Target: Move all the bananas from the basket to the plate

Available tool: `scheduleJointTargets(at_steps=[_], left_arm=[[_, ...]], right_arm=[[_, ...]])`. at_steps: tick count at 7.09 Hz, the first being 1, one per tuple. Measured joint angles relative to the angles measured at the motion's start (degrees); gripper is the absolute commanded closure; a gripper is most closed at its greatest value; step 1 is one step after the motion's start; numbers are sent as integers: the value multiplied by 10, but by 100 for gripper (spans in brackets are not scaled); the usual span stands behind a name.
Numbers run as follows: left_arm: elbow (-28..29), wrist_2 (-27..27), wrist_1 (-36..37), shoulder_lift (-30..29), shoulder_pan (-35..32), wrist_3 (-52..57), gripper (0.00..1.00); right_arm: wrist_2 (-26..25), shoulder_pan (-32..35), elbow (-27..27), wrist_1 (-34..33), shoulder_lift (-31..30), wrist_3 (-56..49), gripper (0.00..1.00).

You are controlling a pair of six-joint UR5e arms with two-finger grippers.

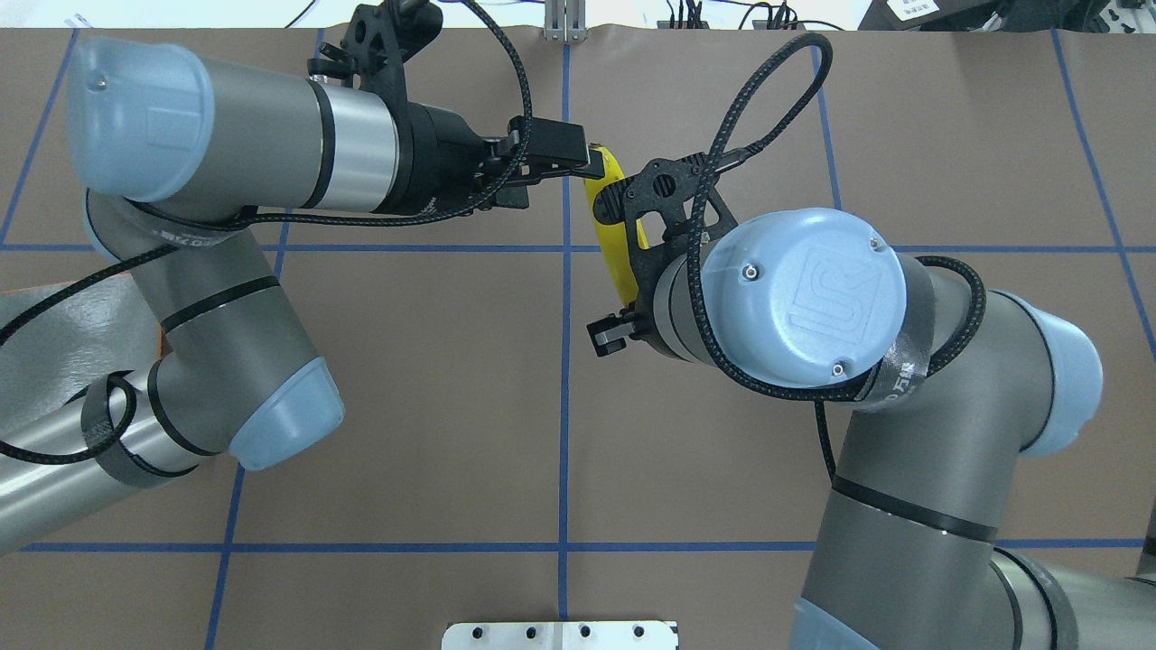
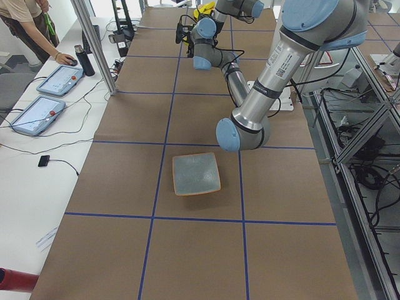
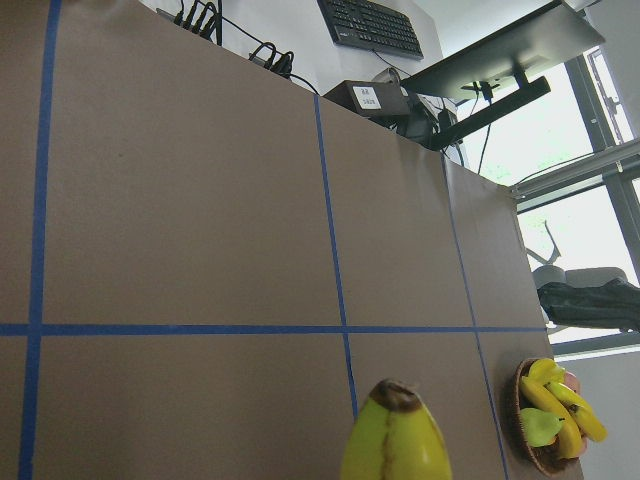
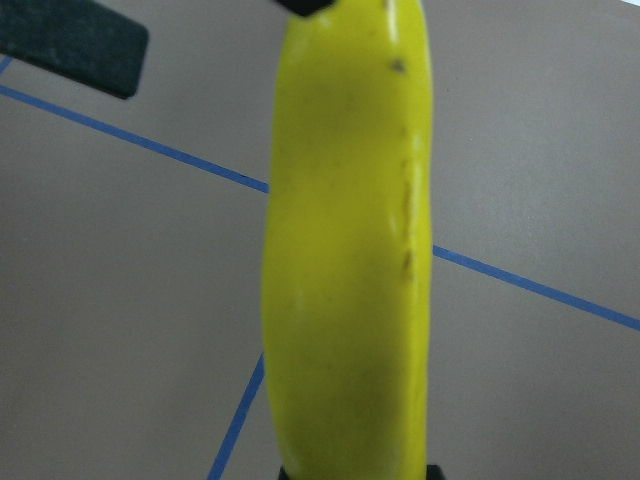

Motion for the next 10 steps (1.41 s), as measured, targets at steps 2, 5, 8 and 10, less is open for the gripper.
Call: scheduleJointTargets(at_steps=[2, 5, 8, 10], left_arm=[[0, 2, 0, -5, 2, -3, 15], [-2, 2, -1, -7, 5, -4, 18], [-3, 2, -1, -7, 6, -4, 20], [-3, 2, -1, -7, 6, -4, 39]], right_arm=[[-3, -7, 1, 3, 5, 5, 100], [-12, -18, 3, 13, 7, 15, 100], [-13, -19, 4, 22, 6, 16, 100], [-13, -19, 4, 25, 6, 16, 100]])
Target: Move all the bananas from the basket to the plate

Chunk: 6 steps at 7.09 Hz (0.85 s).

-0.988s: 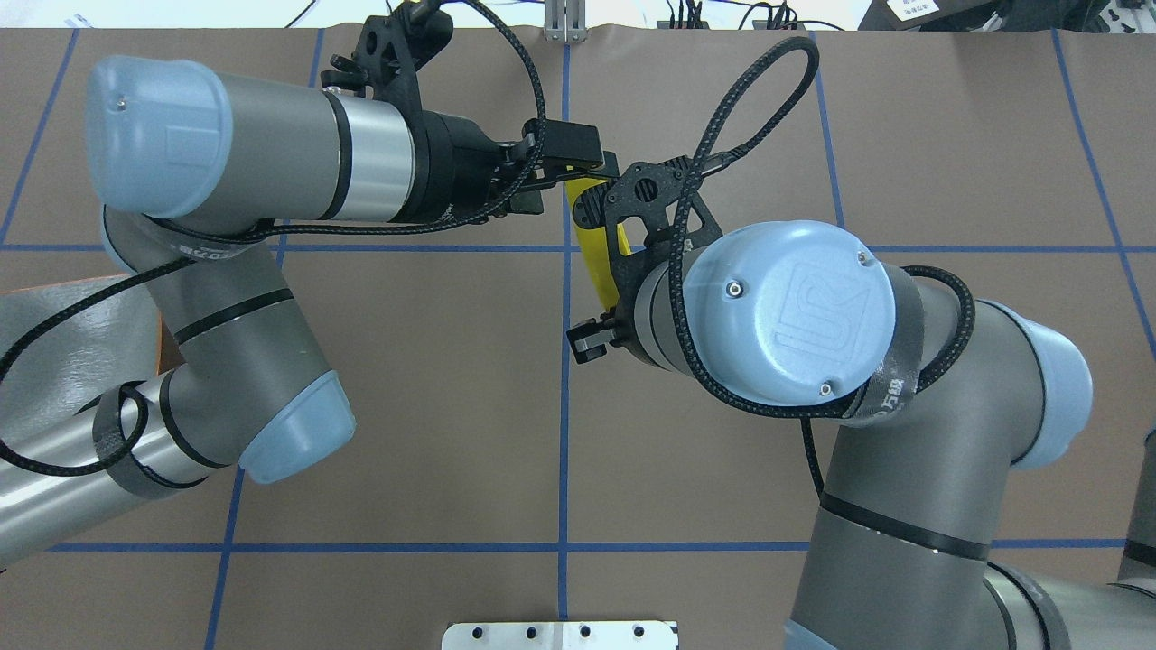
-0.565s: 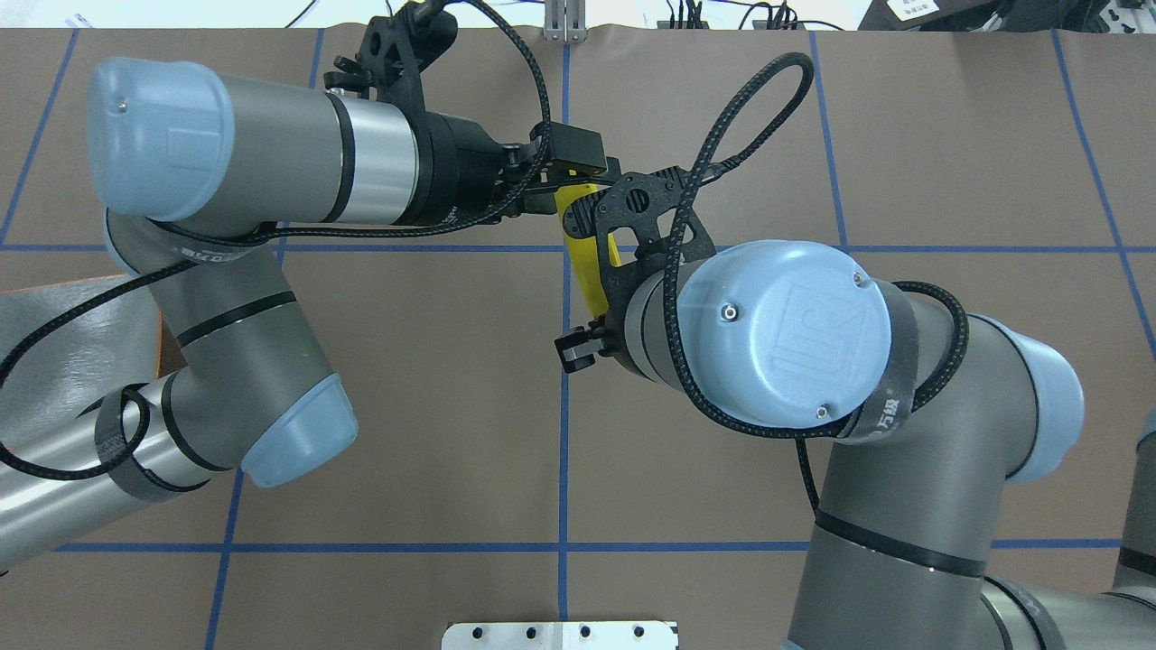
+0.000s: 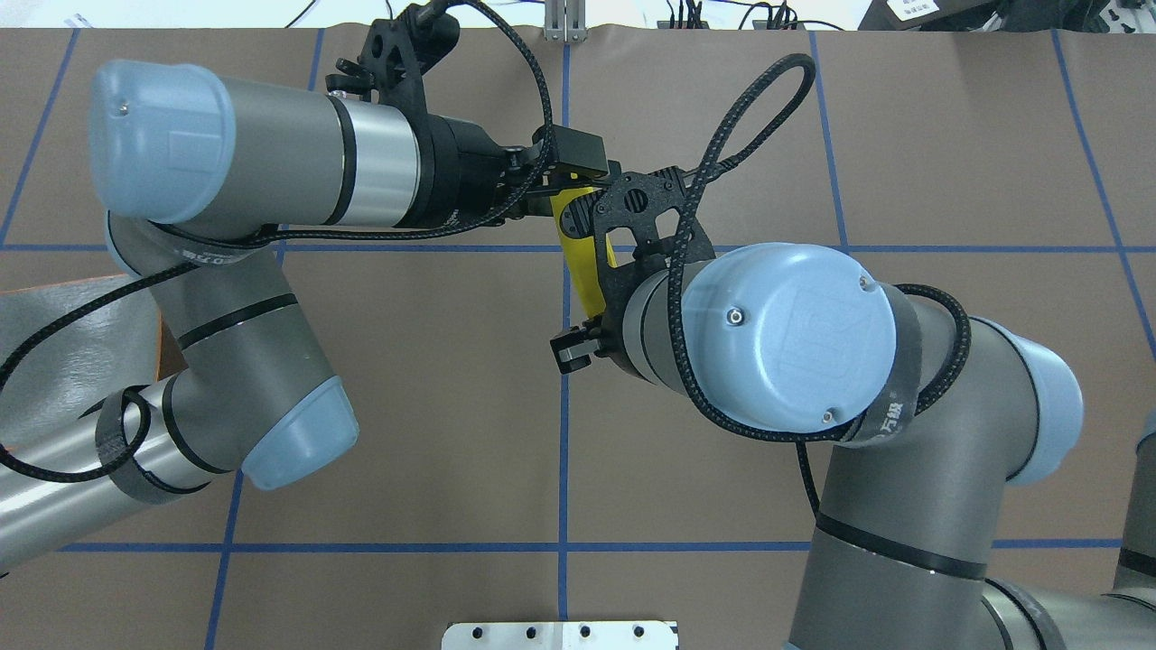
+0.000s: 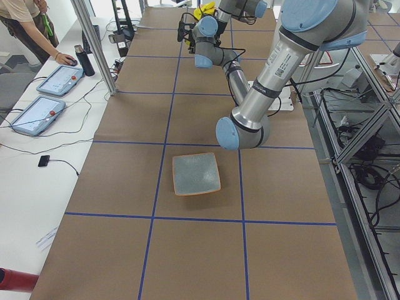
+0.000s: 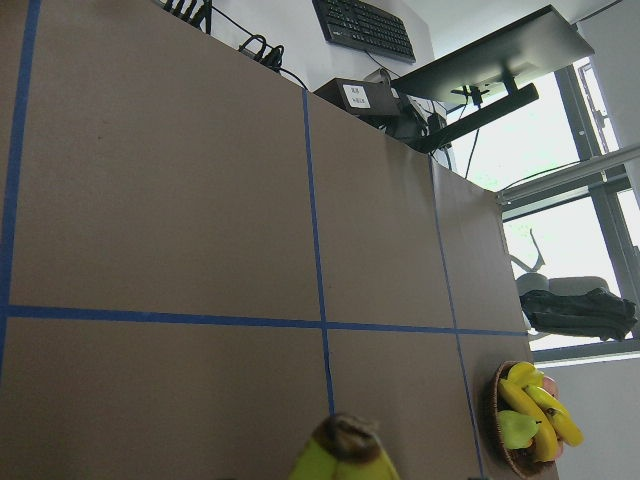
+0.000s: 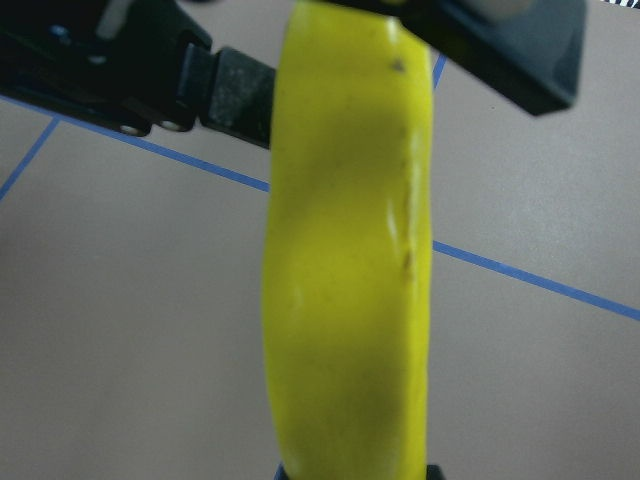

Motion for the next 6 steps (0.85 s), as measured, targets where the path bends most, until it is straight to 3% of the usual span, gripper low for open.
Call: scheduleJointTargets(at_steps=[4, 5, 6], left_arm=[[-2, 0, 0, 0, 0, 0, 100], [-3, 0, 0, 0, 0, -1, 100], [-4, 0, 0, 0, 0, -1, 100]], right_arm=[[0, 0, 8, 0, -1, 0, 100], [0, 0, 10, 0, -1, 0, 100], [1, 0, 13, 1, -2, -1, 77]])
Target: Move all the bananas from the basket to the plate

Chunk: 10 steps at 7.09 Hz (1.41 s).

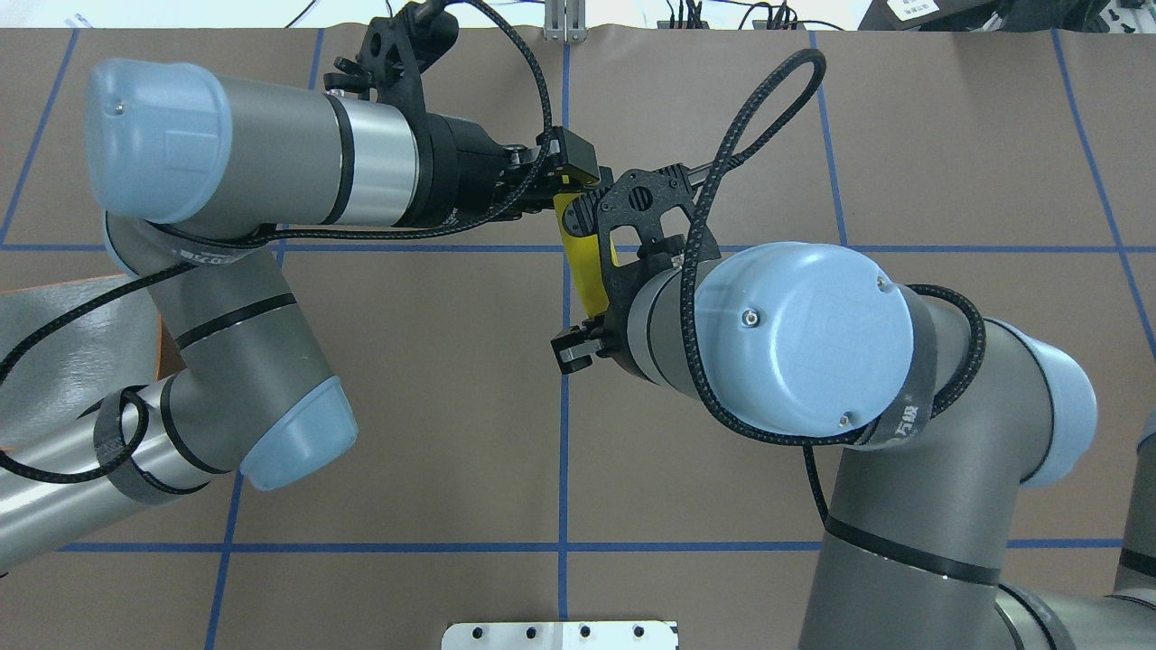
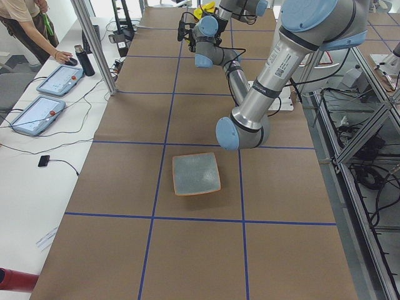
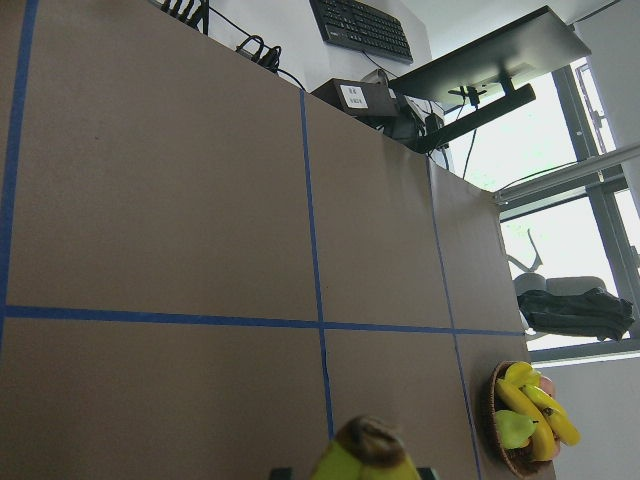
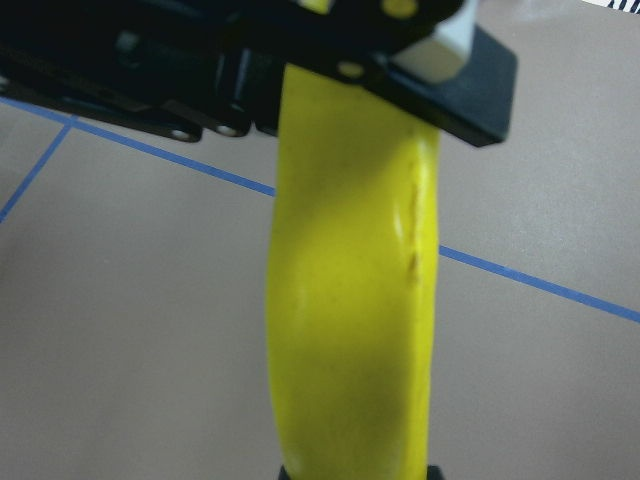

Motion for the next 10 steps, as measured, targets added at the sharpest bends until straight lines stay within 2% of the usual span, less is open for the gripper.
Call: scheduleJointTargets(at_steps=[1, 2, 5, 7, 10], left_arm=[[-1, 0, 0, 0, 0, 0, 100], [-1, 0, 0, 0, 0, -1, 100], [-1, -1, 0, 2, 0, -4, 100], [-1, 0, 0, 5, -1, -3, 100], [-17, -4, 3, 35, -5, 0, 100]], right_arm=[[0, 0, 1, 0, -2, -2, 17], [0, 0, 2, 0, -3, -3, 1], [8, 1, 13, 1, -5, 4, 1], [35, 18, 20, 0, -7, 4, 0], [148, 133, 19, 0, -47, -43, 0]])
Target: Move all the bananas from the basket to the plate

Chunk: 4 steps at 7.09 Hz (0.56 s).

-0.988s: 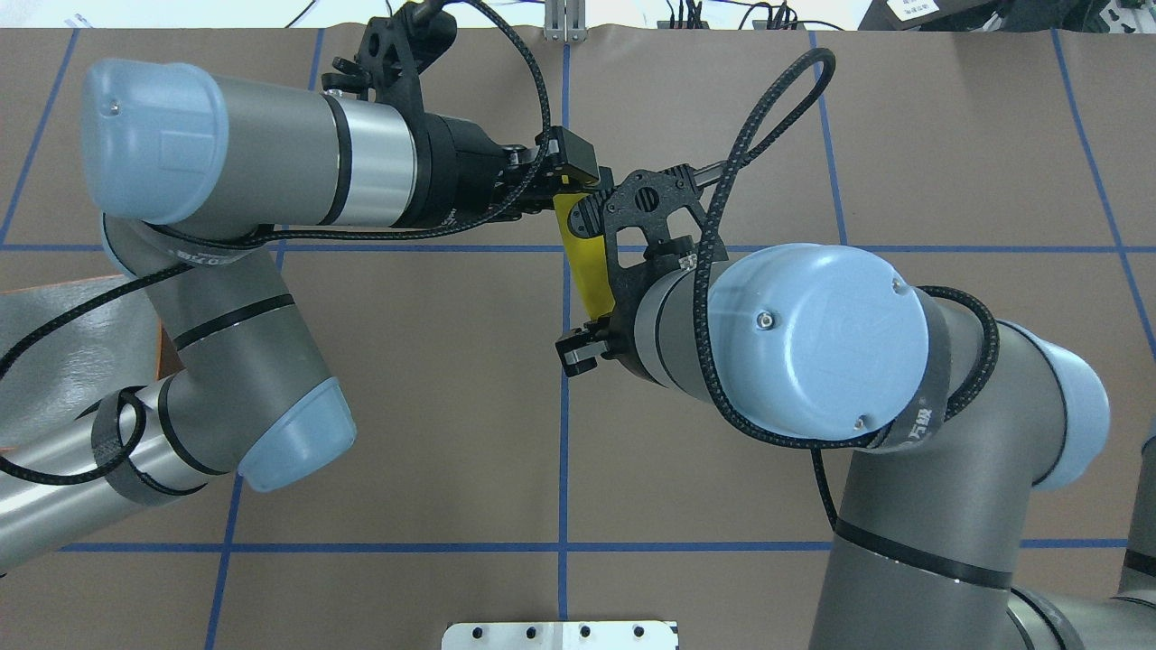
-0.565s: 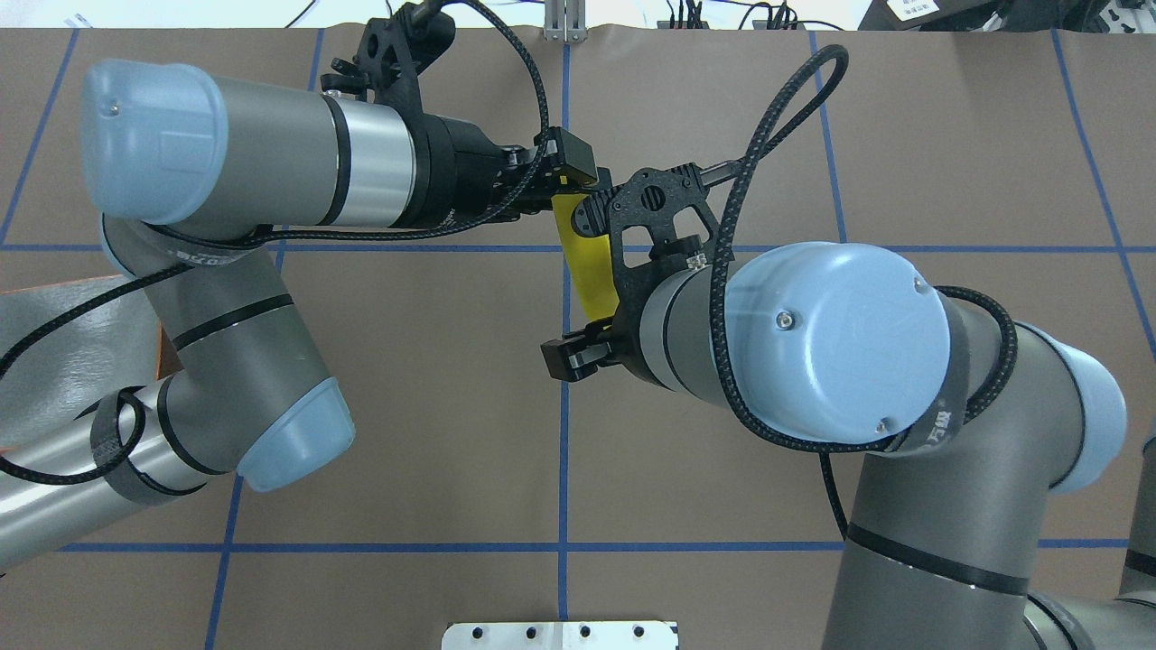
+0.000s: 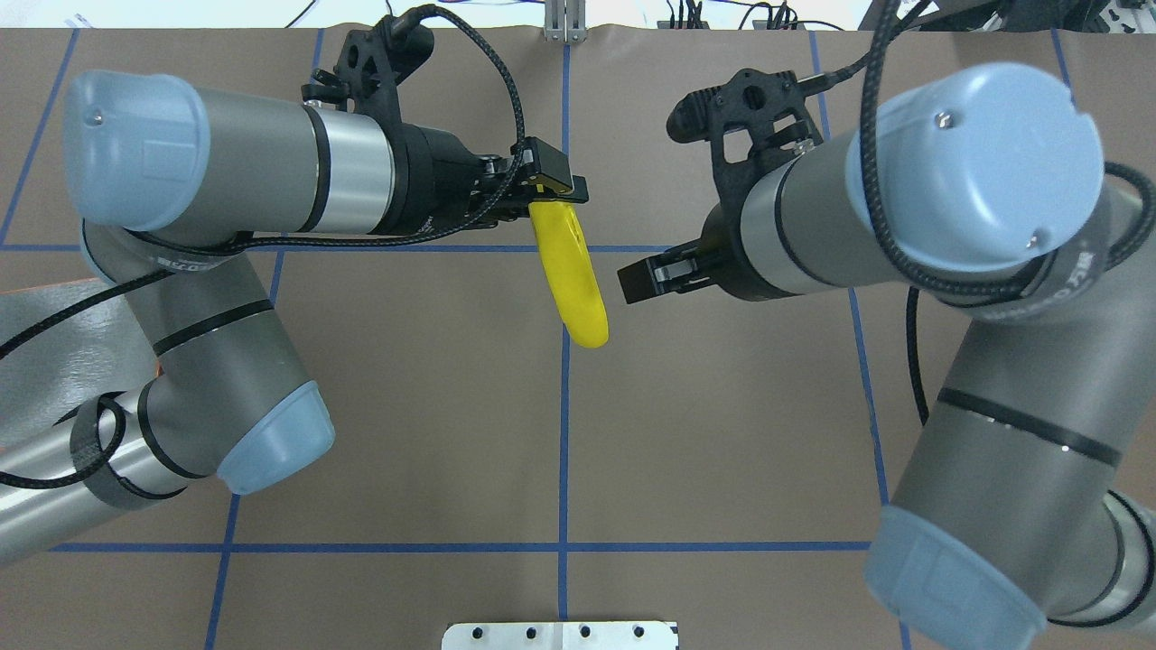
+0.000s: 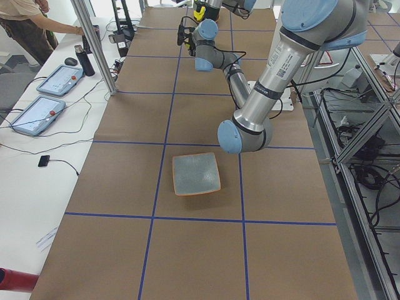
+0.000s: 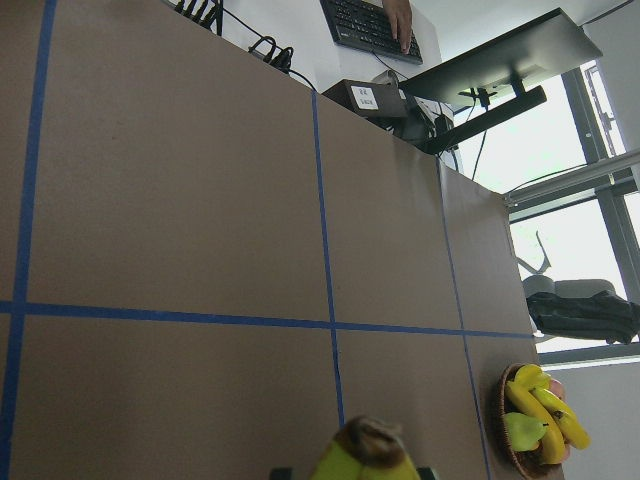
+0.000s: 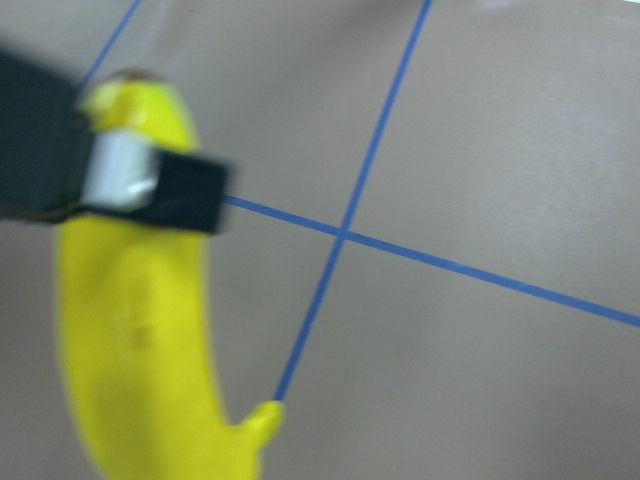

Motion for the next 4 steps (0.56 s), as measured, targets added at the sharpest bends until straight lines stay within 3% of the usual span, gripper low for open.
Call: scheduleJointTargets(at_steps=[2, 4], left_arm=[[-38, -3, 4, 46, -5, 4, 100], [-83, -27, 5, 113, -24, 6, 100]], right_arm=[[58, 78, -9, 0, -41, -80, 0], [126, 170, -52, 0, -73, -193, 0]])
